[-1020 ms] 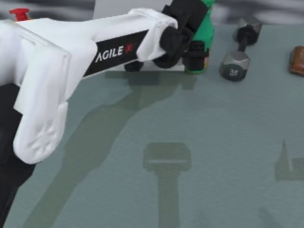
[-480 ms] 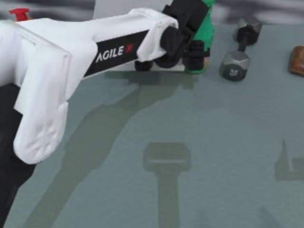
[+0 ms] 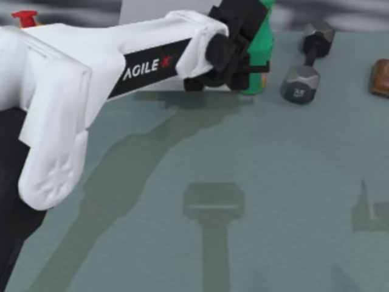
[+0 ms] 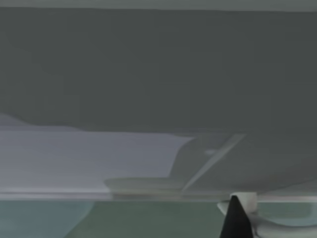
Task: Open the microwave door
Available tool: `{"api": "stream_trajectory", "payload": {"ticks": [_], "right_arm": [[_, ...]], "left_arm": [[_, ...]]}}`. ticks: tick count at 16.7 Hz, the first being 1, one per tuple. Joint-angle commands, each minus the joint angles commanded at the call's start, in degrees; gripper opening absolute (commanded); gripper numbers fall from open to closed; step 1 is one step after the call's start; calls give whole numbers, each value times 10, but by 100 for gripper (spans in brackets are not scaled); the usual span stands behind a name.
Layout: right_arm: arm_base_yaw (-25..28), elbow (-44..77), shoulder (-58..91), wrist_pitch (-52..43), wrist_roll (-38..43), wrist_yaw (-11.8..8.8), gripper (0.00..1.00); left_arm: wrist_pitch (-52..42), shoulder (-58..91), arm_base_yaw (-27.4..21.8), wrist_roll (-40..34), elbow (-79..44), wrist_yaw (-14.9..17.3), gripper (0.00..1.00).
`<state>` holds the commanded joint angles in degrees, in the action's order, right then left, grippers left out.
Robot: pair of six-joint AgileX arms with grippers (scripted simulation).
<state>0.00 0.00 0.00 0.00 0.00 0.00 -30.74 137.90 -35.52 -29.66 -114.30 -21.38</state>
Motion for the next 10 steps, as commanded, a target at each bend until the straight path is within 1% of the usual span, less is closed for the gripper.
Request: {"api": "stream_trajectory", "payload": {"ticks": [5,6,10], "right_arm": [[0,0,0,0,0,0,100],[0,0,0,0,0,0,100],[0,0,0,0,0,0,100]], "left_arm": [[0,0,0,0,0,0,0],[-5,-15,-21,-1,32,7,0],[18,-39,-21,-8,75,-4,0]]}}
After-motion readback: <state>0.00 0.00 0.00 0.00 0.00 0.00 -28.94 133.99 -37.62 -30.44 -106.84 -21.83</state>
